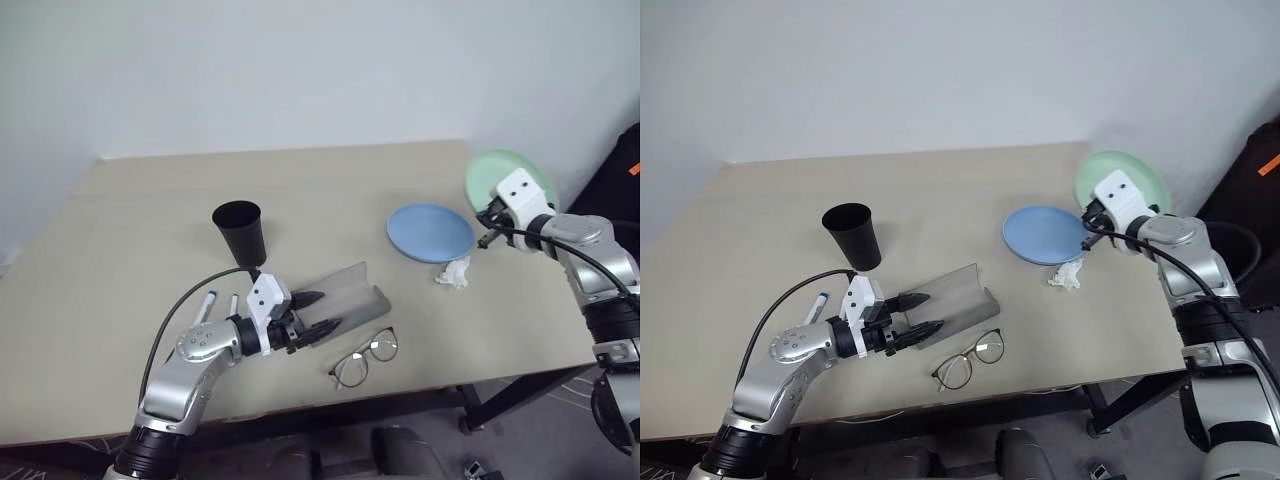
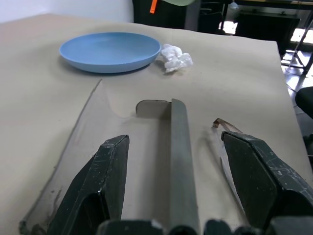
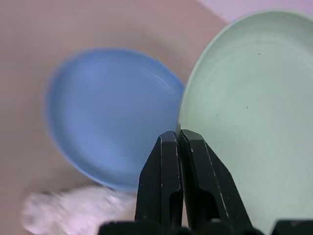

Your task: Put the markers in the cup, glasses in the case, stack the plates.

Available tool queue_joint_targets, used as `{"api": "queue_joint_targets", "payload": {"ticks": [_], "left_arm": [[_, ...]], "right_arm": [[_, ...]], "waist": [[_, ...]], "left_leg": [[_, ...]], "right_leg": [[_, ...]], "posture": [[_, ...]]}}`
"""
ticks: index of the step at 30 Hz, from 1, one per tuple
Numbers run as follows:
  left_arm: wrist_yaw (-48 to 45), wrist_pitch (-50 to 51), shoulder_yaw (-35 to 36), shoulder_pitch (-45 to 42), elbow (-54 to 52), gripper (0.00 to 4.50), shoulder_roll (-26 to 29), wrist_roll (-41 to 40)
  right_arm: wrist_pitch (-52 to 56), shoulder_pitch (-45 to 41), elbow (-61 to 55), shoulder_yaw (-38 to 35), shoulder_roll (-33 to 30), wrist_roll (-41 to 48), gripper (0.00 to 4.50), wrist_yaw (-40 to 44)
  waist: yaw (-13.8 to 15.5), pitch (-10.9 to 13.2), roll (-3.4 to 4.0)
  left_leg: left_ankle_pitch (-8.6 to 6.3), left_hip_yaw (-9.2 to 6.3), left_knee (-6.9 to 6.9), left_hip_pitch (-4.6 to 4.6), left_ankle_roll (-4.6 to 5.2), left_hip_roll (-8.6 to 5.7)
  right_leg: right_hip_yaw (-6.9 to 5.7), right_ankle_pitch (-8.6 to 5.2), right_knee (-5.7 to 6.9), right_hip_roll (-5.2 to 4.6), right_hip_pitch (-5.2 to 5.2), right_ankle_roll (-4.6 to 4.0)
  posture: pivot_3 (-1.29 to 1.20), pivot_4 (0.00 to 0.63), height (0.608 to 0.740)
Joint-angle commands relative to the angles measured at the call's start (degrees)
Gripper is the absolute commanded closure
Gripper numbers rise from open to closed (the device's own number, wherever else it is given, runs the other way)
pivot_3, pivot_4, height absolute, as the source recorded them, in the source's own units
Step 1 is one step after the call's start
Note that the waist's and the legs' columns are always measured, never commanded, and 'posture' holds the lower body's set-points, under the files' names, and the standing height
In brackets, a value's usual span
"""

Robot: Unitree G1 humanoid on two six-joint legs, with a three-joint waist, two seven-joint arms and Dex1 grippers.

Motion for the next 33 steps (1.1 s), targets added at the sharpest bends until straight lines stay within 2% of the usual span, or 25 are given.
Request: {"api": "queue_joint_targets", "payload": {"ticks": [1, 10, 18, 28, 31, 33], "left_arm": [[-0.1, 0.1, 1.5, -2.4, -1.3, 1.31, -0.1, -2.0], [0.9, 0.3, 0.8, -3.8, -2.5, 1.31, 0.2, -1.5], [6.6, -2.6, 1.6, -5.5, -1.5, 1.31, -2.9, 0.8], [6.9, -2.7, 0.9, -5.0, -2.4, 1.31, -2.8, 0.5], [6.8, -2.6, 0.7, -5.0, -2.5, 1.31, -2.8, 0.5], [6.7, -2.7, 0.6, -5.0, -2.4, 1.31, -2.8, 0.5]], "right_arm": [[-8.5, -4.5, 6.1, 1.6, 1.2, -2.6, 4.49, 5.0], [-21.4, -14.9, 28.5, 5.7, 8.2, -7.3, 4.49, 16.7], [-27.2, -20.1, 42.7, 7.6, 11.8, -14.0, 4.49, 13.8], [-29.2, -22.0, 47.9, 7.4, 13.2, -18.0, 4.49, 13.0], [-29.5, -22.1, 48.2, 6.9, 13.3, -18.2, 3.9, 12.9], [-29.9, -22.1, 48.2, 6.5, 13.5, -18.1, 3.31, 12.4]], "waist": [[0.0, 0.0, 0.0], [0.0, 0.0, 0.03], [0.0, 0.0, 0.06], [-0.2, -0.1, 0.15], [-0.2, -0.1, 0.16], [-0.2, -0.1, 0.16]], "left_leg": [[0.0, 0.0, 0.01, 0.01, 0.0, 0.0], [0.01, -0.01, 0.01, 0.13, 0.01, -0.09], [0.02, -0.03, 0.04, 0.16, 0.01, -0.22], [0.02, -0.15, 0.02, 0.24, 0.01, -0.27], [0.02, -0.18, 0.04, 0.29, 0.01, -0.28], [0.02, -0.2, 0.05, 0.34, 0.01, -0.29]], "right_leg": [[0.0, 0.0, 0.0, 0.0, 0.02, 0.0], [0.06, 0.01, 0.06, 0.0, 0.17, -0.02], [0.06, 0.04, 0.09, -0.04, 0.3, -0.05], [0.1, 0.04, 0.16, -0.04, 0.34, -0.05], [0.1, 0.04, 0.16, -0.04, 0.41, -0.05], [0.1, 0.04, 0.15, -0.04, 0.48, -0.04]], "posture": [[0.0, 0.0, 0.74], [0.0, 0.0, 0.74], [0.0, 0.0, 0.74], [0.0, 0.0, 0.74], [0.0, 0.0, 0.74], [0.0, 0.0, 0.74]]}}
